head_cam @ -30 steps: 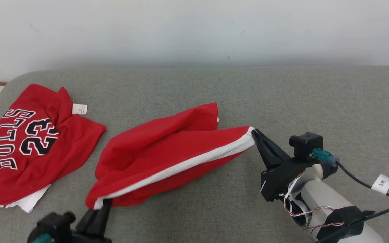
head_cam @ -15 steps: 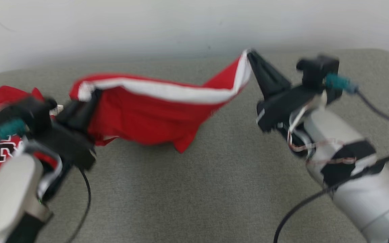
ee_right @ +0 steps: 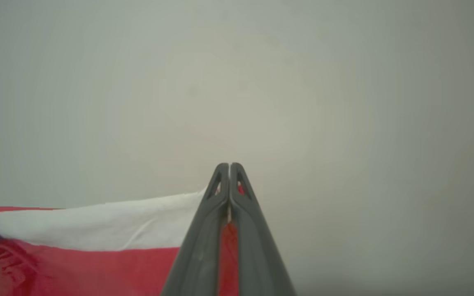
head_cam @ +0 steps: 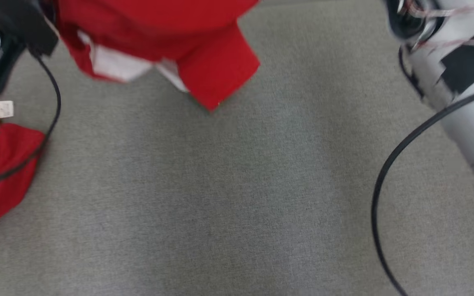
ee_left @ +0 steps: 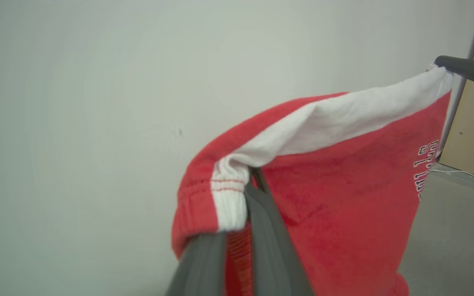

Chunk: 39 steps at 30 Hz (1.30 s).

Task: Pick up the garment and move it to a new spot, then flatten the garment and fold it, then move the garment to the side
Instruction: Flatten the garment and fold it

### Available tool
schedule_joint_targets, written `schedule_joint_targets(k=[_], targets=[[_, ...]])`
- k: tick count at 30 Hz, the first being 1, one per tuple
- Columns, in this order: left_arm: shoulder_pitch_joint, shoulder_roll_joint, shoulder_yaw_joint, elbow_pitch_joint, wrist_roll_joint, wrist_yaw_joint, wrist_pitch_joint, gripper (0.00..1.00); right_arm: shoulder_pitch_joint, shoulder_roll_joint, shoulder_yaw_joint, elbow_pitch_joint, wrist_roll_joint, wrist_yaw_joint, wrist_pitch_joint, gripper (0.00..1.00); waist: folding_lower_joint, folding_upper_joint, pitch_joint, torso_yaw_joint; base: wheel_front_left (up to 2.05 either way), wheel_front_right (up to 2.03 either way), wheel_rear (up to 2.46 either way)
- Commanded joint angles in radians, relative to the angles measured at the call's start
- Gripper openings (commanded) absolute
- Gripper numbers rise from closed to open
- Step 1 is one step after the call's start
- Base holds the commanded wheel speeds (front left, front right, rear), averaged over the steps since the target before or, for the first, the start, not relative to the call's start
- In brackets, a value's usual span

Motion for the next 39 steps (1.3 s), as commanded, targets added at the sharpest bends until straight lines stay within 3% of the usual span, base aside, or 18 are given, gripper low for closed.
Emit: schedule_joint_targets(k=[1,12,20,28,35,39], targets=[[-0.046,-0.002,-0.024,0.029,-0.019,0.001,0.003,0.00,-0.039,0.007,0.000,0.030,0.007,0.001,0.007,0.00,-0.0002,-0.0001,0.061,-0.034,0.00,0.00,0.00],[-0.360,-0.107,-0.148,0.221,-0.136,0.001,-0.033,0.00,-0.285,0.045,-0.006,0.216,0.014,0.001,-0.029,0.00,-0.0002,-0.0001,0.084,-0.057,0.00,0.00,0.00],[-0.435,-0.146,-0.178,0.269,-0.178,0.001,-0.120,0.00,-0.340,0.033,0.028,0.192,-0.004,0.001,-0.072,0.00,-0.0002,-0.0001,0.119,-0.060,0.00,0.00,0.00],[-0.315,-0.092,-0.231,0.233,-0.264,0.001,-0.150,0.00,-0.224,-0.017,0.106,0.092,0.034,0.001,-0.083,0.00,-0.0002,-0.0001,0.132,-0.056,0.00,0.00,0.00],[-0.095,-0.004,-0.269,0.132,-0.326,0.003,-0.176,0.00,-0.003,-0.060,0.159,-0.025,0.104,0.001,-0.092,0.00,-0.0002,-0.0001,0.063,-0.064,0.00,0.00,0.00],[0.071,0.047,-0.263,0.040,-0.368,0.037,-0.201,0.00,0.156,-0.095,0.160,-0.129,0.118,0.001,-0.094,0.00,-0.0002,-0.0001,0.006,-0.071,0.00,0.00,0.00]])
